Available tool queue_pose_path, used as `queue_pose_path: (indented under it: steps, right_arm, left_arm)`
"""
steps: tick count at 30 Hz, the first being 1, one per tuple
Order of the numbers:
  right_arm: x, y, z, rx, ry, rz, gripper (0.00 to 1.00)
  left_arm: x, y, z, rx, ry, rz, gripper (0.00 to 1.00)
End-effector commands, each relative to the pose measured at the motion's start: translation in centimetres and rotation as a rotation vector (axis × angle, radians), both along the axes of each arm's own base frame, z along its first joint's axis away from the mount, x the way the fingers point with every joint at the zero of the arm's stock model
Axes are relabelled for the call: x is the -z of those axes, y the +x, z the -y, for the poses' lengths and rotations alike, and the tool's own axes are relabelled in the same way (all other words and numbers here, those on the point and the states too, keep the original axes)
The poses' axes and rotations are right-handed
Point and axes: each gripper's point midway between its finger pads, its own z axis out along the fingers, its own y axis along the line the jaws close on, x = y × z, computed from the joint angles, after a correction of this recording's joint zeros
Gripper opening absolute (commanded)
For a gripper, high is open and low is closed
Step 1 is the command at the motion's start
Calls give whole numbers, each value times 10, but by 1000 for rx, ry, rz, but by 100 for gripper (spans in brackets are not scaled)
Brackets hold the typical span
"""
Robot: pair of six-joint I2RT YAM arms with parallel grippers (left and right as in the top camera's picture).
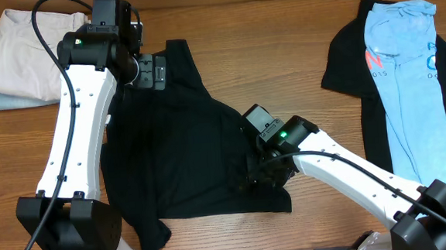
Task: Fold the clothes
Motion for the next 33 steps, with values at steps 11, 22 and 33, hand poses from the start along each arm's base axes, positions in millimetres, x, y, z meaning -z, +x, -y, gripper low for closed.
queue_pose_path:
  steps: [11,22,33]
  right_arm:
    - [19,-10,-8,36,41,-38,32]
    - [-11,40,29,154,-82,100,4]
    - [-45,123,122,309,-105,259,4]
  left_arm:
    - [14,-3,-1,20,4,-37,100]
    - [6,17,2,20,-6,53,100]
    - [23,110,73,160,-90,317,100]
